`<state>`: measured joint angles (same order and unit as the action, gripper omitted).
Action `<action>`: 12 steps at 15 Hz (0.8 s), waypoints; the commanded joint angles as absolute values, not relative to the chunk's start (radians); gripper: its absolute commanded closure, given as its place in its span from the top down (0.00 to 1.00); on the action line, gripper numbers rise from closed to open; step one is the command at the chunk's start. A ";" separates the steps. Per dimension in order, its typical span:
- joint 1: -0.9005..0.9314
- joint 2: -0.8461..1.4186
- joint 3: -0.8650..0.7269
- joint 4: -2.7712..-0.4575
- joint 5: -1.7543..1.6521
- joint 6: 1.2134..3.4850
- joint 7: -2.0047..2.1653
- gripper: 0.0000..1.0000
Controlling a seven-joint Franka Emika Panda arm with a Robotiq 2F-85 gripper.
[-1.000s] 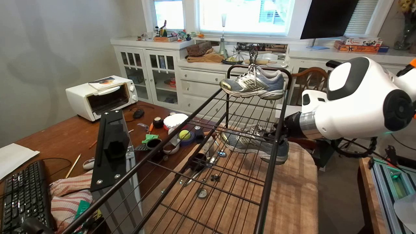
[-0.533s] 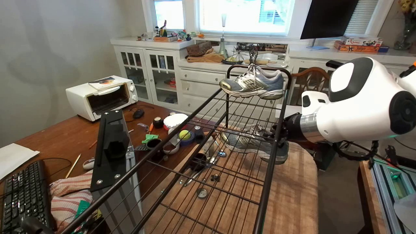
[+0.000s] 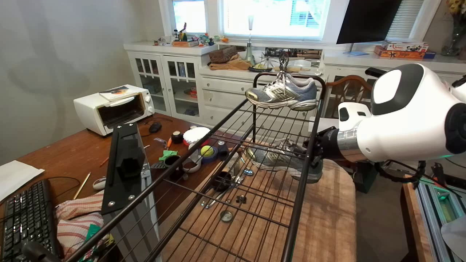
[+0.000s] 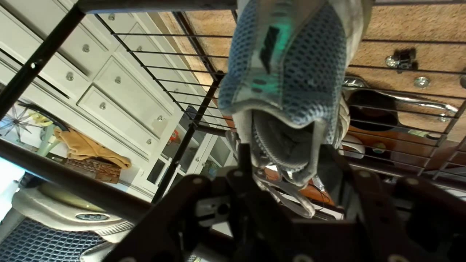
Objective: Put the shoe on the left on the middle rack
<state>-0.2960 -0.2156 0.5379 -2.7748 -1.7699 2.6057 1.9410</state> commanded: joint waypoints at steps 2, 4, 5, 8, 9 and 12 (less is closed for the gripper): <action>-0.297 -0.275 0.564 -2.775 -1.723 2.632 1.904 0.40; -0.297 -0.277 0.569 -2.775 -1.717 2.633 1.900 0.41; -0.297 -0.279 0.572 -2.775 -1.715 2.634 1.900 0.37; -0.298 -0.278 0.577 -2.775 -1.711 2.639 1.893 0.09; -0.298 -0.279 0.578 -2.775 -1.711 2.644 1.893 0.00; -0.300 -0.279 0.578 -2.776 -1.713 2.665 1.897 0.00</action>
<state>-0.2959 -0.2340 0.5683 -2.7756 -1.7371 2.6306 1.9219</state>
